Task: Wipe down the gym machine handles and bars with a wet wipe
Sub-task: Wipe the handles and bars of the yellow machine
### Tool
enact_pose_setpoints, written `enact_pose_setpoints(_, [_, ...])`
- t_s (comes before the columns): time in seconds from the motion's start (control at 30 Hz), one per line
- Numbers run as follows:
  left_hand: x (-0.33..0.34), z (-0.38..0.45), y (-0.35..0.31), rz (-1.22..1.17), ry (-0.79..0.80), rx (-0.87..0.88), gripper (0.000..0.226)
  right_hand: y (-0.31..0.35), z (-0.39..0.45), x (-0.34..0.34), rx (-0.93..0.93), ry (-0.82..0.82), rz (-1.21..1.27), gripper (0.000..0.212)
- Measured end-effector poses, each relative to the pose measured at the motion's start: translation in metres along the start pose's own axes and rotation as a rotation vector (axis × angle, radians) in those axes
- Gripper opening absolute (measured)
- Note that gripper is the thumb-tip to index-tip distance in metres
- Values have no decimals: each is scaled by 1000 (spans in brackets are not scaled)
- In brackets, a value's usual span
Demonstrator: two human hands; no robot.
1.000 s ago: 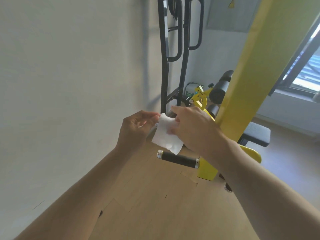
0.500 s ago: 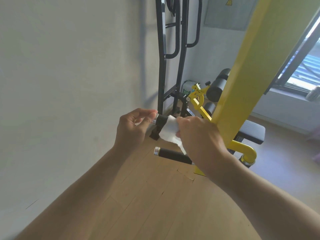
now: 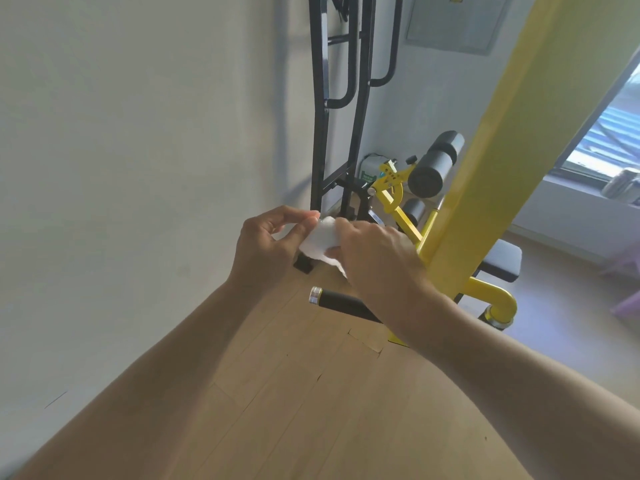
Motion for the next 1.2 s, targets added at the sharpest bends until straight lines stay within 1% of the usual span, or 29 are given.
enact_pose_setpoints(0.07, [0,0,-1,24,3,14,13,10,7,1,-26,-3,72,41])
enact_pose_setpoints(0.1, [1,1,-1,29,4,16,13,11,8,1,-31,4,68,41])
enact_pose_setpoints(0.17, [0,0,0,19,1,16,9,2,-2,-1,-1,45,14,32])
enact_pose_setpoints(0.23, [2,-1,0,9,12,19,10,-13,-19,-7,58,89,-151,13])
enact_pose_setpoints(0.3, [5,-1,0,15,29,30,10,-21,-27,-12,109,131,-302,10])
enact_pose_setpoints(0.33, [6,-1,0,16,32,31,10,-20,-24,-14,106,121,-319,9])
enact_pose_setpoints(0.37, [7,0,0,16,30,28,9,-15,-18,-15,74,76,-284,11])
enact_pose_setpoints(0.43, [7,1,0,20,24,17,9,2,-3,-10,-9,-12,-139,18])
enact_pose_setpoints(0.5, [6,0,0,22,20,10,8,14,7,-5,-56,-35,-64,25])
enact_pose_setpoints(0.57, [5,-1,0,18,16,27,10,5,3,-3,-37,-15,-42,33])
enact_pose_setpoints(0.63, [4,0,0,7,6,45,9,-11,-14,-5,-13,5,-190,37])
enact_pose_setpoints(0.67, [4,0,0,4,4,50,9,-17,-23,-9,-17,-3,-293,33])
enact_pose_setpoints(0.7, [5,0,0,6,0,56,10,-20,-31,-15,-19,-51,-373,26])
enact_pose_setpoints(0.77, [6,-1,0,14,-8,65,13,-23,-38,-22,-26,-140,-449,12])
enact_pose_setpoints(0.8, [6,-1,0,13,-12,63,14,-24,-36,-21,-30,-133,-444,13])
enact_pose_setpoints(0.9, [6,-1,2,0,-11,40,11,-11,-13,-10,-90,-117,-390,24])
enact_pose_setpoints(0.97, [5,-1,3,3,-5,27,8,0,-1,0,-122,-92,-270,40])
enact_pose_setpoints(1.0, [4,-2,3,10,-5,31,9,3,0,2,-127,-73,-237,44])
enact_pose_setpoints(1.03, [3,-3,2,14,-7,38,9,2,-3,2,-126,-71,-259,44])
enact_pose_setpoints(1.13, [3,-4,-2,9,-4,65,9,-17,-21,-2,-109,-13,-481,33])
enact_pose_setpoints(1.2, [4,-4,-3,5,-5,72,9,-27,-30,0,-121,74,-567,38])
Point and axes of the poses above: each hand's wrist, its own z-axis towards the middle knuckle, its own x-axis out of the palm, y = z × x, the point moved 7 cm from there along z, towards the middle knuckle, and after that the axes turned 10 degrees about -z, right-handed, at the moved point
